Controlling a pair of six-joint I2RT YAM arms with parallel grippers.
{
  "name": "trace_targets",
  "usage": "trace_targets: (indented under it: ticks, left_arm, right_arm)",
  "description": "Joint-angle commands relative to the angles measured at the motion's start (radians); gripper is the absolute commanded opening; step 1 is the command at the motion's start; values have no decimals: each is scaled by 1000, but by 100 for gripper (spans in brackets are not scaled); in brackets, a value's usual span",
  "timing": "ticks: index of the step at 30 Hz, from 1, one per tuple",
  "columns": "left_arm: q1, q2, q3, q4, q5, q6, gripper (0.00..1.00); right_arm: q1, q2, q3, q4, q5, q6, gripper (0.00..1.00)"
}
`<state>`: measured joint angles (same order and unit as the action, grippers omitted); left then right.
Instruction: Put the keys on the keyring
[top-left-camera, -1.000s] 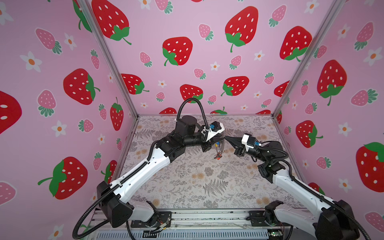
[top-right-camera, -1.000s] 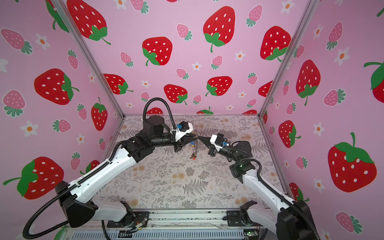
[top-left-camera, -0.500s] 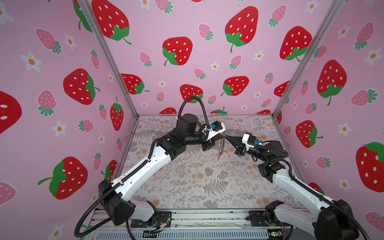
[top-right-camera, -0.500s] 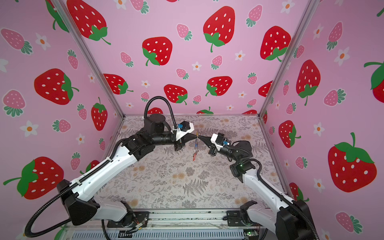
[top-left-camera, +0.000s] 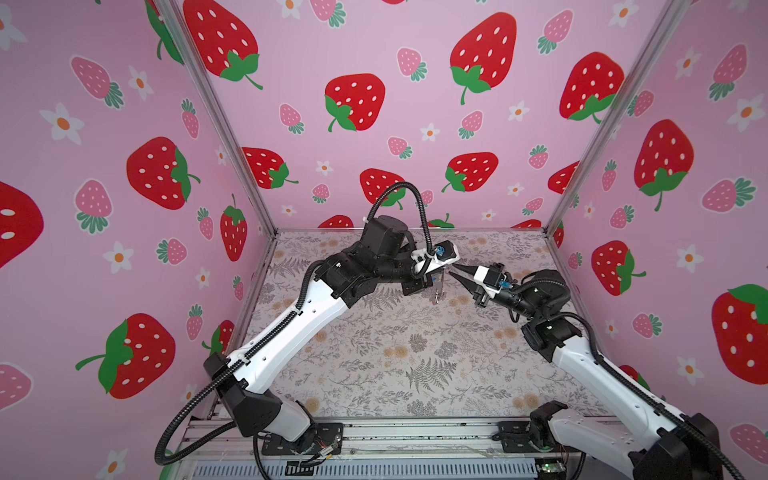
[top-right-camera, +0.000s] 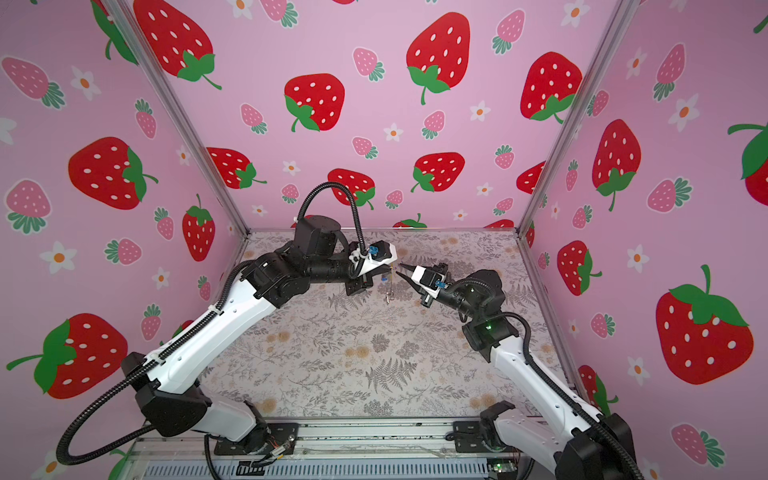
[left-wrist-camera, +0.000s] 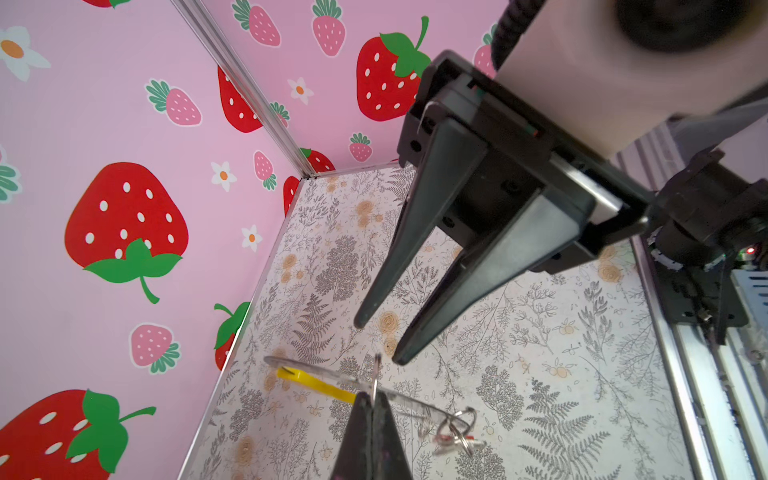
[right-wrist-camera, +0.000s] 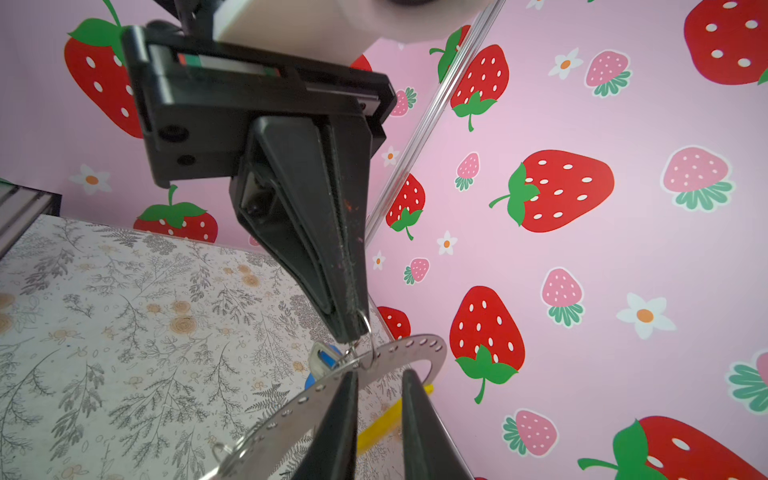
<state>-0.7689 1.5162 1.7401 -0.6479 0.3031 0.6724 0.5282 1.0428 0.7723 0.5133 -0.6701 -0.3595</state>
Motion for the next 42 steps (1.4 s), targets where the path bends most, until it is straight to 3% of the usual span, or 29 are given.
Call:
trace_targets:
  ticks: [1,12,34,42]
  left_arm:
    - [-31,21,75,-122,-119,105,0]
    - [-80,70,166,-213,-246,153,0]
    - [-107,83,200,-210,-226,130,0]
    - [-107,76,196,-204,-213,131,0]
  right_arm:
    - [2,-17,32,-87,10,-91,22]
    - [6,-19,27,-56,-36,-91,22]
    - [36,16,10,27,-61,-20,14]
    - [38,16,3,25,-25,-19,16]
